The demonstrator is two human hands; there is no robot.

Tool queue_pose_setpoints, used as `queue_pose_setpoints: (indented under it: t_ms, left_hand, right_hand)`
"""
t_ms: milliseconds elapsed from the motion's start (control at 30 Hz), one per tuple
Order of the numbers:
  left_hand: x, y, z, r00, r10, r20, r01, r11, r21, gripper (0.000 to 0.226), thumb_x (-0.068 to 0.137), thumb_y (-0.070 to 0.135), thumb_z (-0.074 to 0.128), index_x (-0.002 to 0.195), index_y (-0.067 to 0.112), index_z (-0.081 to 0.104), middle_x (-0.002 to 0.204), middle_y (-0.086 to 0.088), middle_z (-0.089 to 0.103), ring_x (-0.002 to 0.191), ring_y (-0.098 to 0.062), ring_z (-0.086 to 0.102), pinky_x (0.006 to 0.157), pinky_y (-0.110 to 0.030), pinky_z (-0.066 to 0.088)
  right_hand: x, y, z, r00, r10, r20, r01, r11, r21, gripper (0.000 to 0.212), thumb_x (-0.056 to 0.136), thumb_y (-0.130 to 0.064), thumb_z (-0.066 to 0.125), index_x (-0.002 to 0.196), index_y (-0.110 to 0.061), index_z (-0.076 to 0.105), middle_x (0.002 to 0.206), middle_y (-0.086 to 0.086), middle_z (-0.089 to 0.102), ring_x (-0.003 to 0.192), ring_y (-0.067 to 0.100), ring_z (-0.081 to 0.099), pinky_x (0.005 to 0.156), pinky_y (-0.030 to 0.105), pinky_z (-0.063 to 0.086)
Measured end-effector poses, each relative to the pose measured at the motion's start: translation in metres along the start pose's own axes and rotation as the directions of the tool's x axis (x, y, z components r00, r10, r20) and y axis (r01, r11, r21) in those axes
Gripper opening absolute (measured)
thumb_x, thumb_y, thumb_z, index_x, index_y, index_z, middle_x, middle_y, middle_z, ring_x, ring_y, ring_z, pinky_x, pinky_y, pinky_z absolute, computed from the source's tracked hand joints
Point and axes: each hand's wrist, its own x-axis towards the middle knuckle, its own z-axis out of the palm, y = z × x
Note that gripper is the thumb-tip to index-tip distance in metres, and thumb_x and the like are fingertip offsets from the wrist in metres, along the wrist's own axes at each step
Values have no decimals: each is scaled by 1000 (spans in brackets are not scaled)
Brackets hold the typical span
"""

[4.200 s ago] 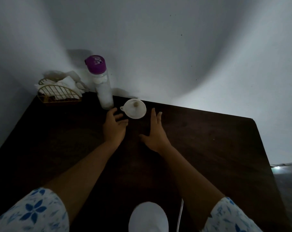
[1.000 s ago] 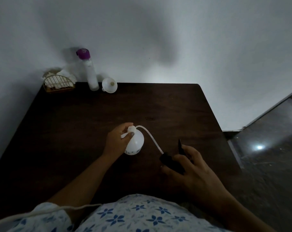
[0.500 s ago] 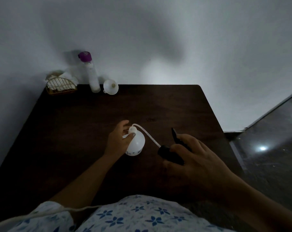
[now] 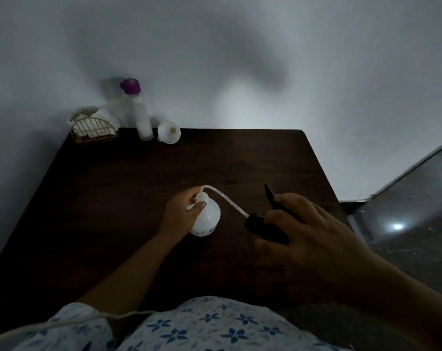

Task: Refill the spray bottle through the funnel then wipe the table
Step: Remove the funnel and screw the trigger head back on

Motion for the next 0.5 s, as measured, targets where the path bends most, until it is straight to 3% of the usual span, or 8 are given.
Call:
queue_pose_setpoints:
  t_ms: [233, 400, 500]
  left_hand:
    - [0, -1, 0, 1000, 13, 11, -13, 1000, -7, 37, 88, 18, 59, 124, 18, 54, 130, 0, 55, 114, -10, 51, 89, -21, 40]
    - [0, -1, 0, 1000, 28, 9, -28, 1000, -8, 38, 87, 17, 60, 123, 19, 54, 127, -1, 56, 112, -12, 53, 90, -25, 44]
    - [0, -1, -1, 999, 35, 14, -36, 999, 22, 37, 86, 16, 61, 122, 19, 55, 124, 0, 58, 111, -13, 55, 89, -24, 44]
  right_hand:
    - [2, 0, 3, 996, -47, 78, 46, 999, 15, 47, 62, -49, 79, 103, -35, 61, 109, 5, 63, 112, 35, 40, 86, 45, 50]
    - [27, 5, 4, 991, -44, 124, 38, 998, 55, 35, 70, -50, 61, 104, -41, 64, 107, 2, 62, 111, 32, 50, 75, 36, 53]
    - [59, 14, 4, 982, -57, 178, 33, 990, 134, 40, 72, -37, 72, 111, -38, 62, 111, 4, 59, 113, 31, 49, 70, 30, 47]
